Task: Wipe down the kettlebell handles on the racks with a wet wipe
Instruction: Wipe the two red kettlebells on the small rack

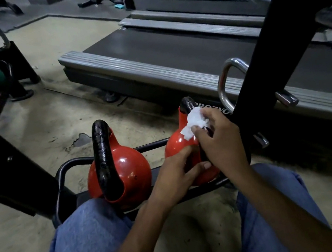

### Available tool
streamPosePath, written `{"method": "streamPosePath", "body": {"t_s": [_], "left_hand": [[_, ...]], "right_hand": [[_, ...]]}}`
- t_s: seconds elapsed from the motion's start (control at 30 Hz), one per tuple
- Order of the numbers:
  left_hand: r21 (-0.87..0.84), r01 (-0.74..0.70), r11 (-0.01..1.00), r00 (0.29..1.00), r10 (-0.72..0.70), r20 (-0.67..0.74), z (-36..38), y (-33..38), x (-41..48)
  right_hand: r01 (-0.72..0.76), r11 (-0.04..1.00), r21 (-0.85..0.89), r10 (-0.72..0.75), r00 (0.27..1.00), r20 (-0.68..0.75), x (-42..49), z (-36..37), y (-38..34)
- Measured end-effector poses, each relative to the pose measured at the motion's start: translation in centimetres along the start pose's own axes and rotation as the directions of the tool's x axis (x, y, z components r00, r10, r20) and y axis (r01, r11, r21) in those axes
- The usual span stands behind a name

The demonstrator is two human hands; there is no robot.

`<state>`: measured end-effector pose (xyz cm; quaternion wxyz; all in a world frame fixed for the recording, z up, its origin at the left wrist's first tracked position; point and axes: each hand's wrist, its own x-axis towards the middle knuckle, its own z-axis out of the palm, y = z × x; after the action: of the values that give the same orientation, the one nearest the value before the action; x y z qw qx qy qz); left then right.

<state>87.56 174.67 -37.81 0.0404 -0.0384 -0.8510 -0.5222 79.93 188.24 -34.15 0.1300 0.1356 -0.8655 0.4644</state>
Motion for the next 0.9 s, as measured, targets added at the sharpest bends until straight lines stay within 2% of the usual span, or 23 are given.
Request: {"method": "streamPosePath", "body": {"t_s": [0.1,0.17,0.27,0.37,0.47,0.53,0.57,0.7,0.77,0.8,0.83,0.87,0.9], "left_hand": [[0.081,-0.006,0.997,1.000,0.005,0.008,-0.1,-0.3,0.2],[0.112,-0.002,0.994,1.000,0.001,0.011,-0.3,-0.4,0.3],[0.138,-0.021,0.990,1.000,0.019,0.018,-0.2,-0.3,0.3],[0.159,-0.025,0.987,1.000,0.022,0.021,-0.2,-0.2,0.4],[0.183,-0.023,0.983,1.000,0.020,0.021,-0.3,-0.1,0.4],[0.187,-0.020,0.982,1.000,0.017,0.016,-0.2,-0.2,0.3],[0.188,-0.017,0.982,1.000,0.015,0.013,-0.1,-0.3,0.3],[0.199,-0.014,0.980,1.000,0.009,0.027,-0.4,0.1,0.5],[0.203,-0.020,0.979,0.999,0.013,0.037,-0.5,0.2,0.7],[0.196,-0.015,0.980,0.999,0.008,0.036,-0.5,0.2,0.6],[0.184,-0.005,0.983,0.999,-0.001,0.032,-0.5,0.2,0.5],[0.169,0.005,0.986,0.999,-0.011,0.031,-0.5,0.2,0.5],[0.157,0.011,0.988,0.999,-0.017,0.033,-0.5,0.3,0.4]], "right_hand": [[-0.193,0.970,0.148,0.187,0.981,0.055,0.6,0.4,-0.6],[-0.294,0.909,0.295,0.278,0.956,0.097,1.9,0.3,-0.8],[-0.518,0.692,0.504,0.435,0.855,0.282,3.0,-0.1,-0.2],[-0.691,0.478,0.542,0.496,0.722,0.483,3.2,-0.6,0.1],[-0.777,0.278,0.565,0.475,0.623,0.622,4.3,-0.8,-0.2],[-0.791,0.175,0.586,0.452,0.594,0.666,4.6,-0.7,0.0],[-0.781,0.160,0.604,0.440,0.604,0.665,4.6,-0.6,0.2],[-0.747,0.222,0.627,0.366,0.660,0.656,4.7,-0.4,-0.4],[-0.752,0.244,0.613,0.388,0.655,0.649,5.4,-0.3,-1.5],[-0.739,0.295,0.606,0.419,0.670,0.613,5.6,-0.1,-1.7],[-0.680,0.416,0.603,0.439,0.731,0.522,5.2,0.2,-1.7],[-0.539,0.654,0.531,0.410,0.842,0.350,4.3,0.3,-1.5],[-0.317,0.896,0.311,0.277,0.947,0.165,2.9,0.2,-1.2]]}}
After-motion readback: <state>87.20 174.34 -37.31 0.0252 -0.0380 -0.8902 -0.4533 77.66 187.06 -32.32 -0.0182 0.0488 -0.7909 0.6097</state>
